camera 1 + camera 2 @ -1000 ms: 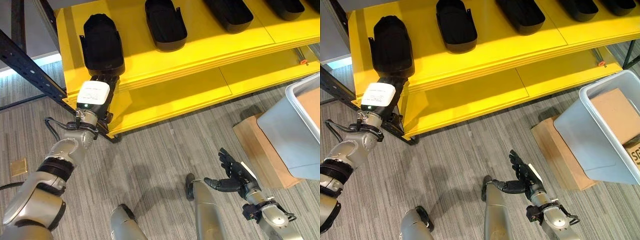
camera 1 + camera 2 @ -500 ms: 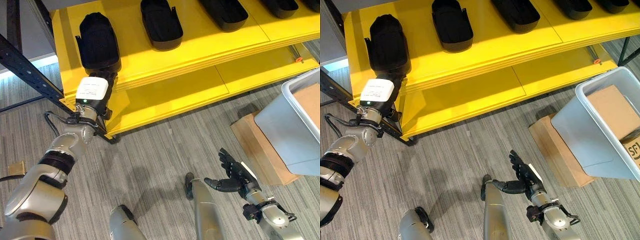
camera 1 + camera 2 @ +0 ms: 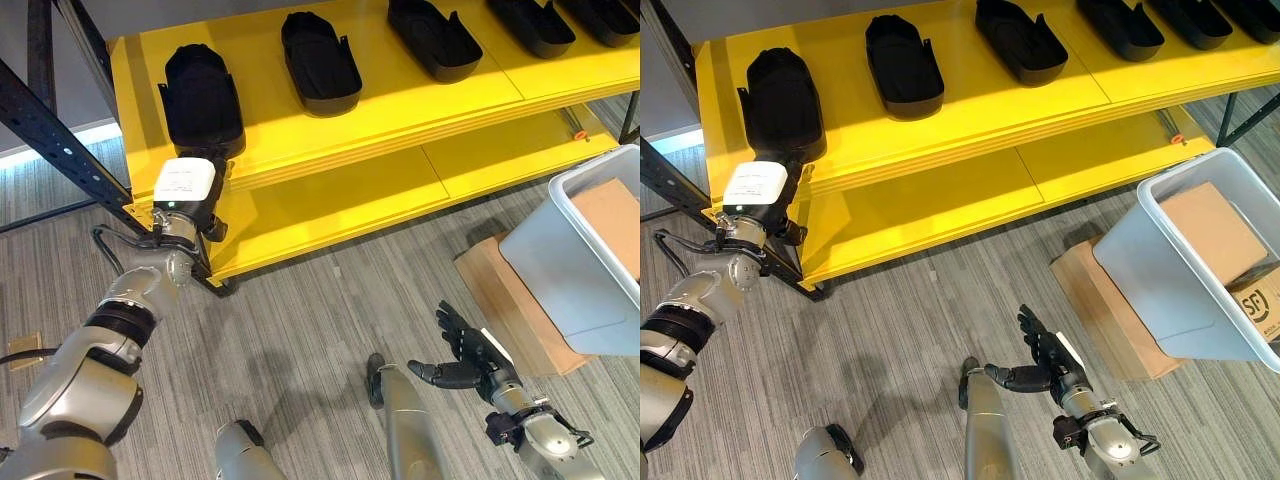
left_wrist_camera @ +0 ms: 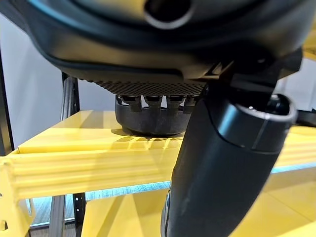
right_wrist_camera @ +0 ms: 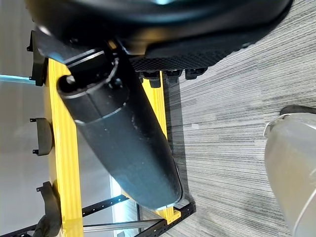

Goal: Move parts from the plastic box to the shelf.

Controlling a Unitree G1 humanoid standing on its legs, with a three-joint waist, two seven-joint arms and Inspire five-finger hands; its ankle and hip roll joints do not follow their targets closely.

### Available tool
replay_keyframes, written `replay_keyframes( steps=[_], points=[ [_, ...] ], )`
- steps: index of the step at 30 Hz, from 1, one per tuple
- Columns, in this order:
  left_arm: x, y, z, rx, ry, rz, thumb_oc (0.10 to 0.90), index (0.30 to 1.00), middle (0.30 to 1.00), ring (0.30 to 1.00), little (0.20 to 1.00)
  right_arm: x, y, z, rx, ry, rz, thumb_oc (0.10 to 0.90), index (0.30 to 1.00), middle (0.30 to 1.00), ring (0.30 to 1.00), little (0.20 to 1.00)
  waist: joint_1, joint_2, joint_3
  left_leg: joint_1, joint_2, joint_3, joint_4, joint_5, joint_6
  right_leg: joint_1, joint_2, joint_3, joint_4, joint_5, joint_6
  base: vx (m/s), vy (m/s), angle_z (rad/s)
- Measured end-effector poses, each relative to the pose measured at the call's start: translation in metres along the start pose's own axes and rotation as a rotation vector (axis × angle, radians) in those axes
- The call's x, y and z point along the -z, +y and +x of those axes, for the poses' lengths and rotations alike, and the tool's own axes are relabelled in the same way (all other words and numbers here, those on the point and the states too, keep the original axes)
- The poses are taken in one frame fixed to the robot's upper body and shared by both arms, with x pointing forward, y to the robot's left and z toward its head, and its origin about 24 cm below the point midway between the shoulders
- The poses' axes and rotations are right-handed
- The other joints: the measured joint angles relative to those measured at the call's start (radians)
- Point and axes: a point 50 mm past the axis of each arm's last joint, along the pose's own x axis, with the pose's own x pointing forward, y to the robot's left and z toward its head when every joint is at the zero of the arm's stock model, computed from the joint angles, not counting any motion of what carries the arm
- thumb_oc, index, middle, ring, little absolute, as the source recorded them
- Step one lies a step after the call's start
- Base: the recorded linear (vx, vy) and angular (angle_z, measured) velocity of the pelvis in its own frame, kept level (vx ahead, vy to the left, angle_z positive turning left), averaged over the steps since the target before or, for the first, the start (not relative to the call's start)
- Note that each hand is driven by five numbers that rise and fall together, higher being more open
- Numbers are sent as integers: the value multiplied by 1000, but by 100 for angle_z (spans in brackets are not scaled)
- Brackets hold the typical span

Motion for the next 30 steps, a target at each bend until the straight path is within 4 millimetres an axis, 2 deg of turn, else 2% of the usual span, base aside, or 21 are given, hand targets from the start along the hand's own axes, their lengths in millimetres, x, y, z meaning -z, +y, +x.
replay_keyframes(
  steps=[12,18,20,30],
  points=[
    [6,0,1,3,39,-32,900,1000,1000,1000,1000,0,0,0,0,0,1,900,1000,1000,1000,1000,-17,0,0,2,1,3,0,0,0,0,3,4,-4,4,1,0,0,0],
    [3,-1,2,1,47,-76,900,1000,1000,1000,1000,0,0,0,0,0,1,900,1000,1000,1000,1000,-19,1,0,4,1,8,0,0,0,0,4,7,-9,9,1,0,0,0],
    [-3,-4,5,4,56,-132,900,1000,1000,1000,1000,0,0,0,-1,-1,2,900,1000,1000,1000,1000,-18,1,-1,4,1,11,1,-1,1,0,5,8,-14,13,1,0,0,0],
    [-4,0,8,-10,67,-176,900,1000,1000,1000,1000,0,0,0,-1,0,2,900,1000,1000,1000,1000,-21,1,-1,5,3,12,3,-1,2,-1,7,10,-15,15,1,0,0,0]
  ],
)
